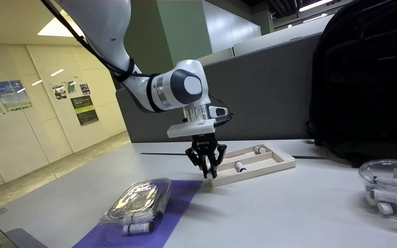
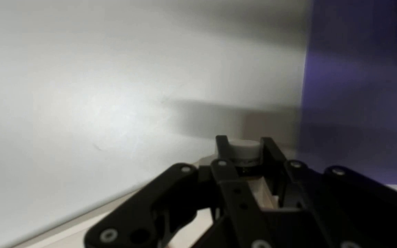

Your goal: Place the object on the table onto the tray

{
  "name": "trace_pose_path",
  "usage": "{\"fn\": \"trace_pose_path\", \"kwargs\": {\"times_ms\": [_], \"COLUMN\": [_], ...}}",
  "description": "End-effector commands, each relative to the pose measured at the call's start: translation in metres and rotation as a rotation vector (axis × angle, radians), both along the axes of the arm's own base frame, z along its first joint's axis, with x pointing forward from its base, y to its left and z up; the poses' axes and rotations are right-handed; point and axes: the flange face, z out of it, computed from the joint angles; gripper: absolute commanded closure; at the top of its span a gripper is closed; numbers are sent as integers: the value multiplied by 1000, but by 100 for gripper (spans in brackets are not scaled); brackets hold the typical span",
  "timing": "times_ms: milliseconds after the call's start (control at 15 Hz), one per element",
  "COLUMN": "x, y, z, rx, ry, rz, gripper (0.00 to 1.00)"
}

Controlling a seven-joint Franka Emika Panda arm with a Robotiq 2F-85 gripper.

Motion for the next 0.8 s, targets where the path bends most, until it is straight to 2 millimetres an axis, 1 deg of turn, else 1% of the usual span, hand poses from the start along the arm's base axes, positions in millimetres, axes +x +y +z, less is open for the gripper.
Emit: {"fn": "trace_pose_path", "kwargs": {"times_ms": [0, 267, 333, 400, 467, 533, 600, 733], "x": [12, 21, 23, 24, 25, 25, 26, 26], "y": [1, -2, -2, -3, -3, -3, -3, -4], "z": [-5, -8, -8, -7, -7, -6, -5, -2], "rx": [35, 69, 74, 79, 85, 90, 93, 100], "ry": [14, 16, 20, 28, 30, 35, 35, 37], "rz": [-142, -236, -247, -259, -268, -273, -278, -283], "gripper": [93, 93, 85, 48, 47, 42, 34, 22]}}
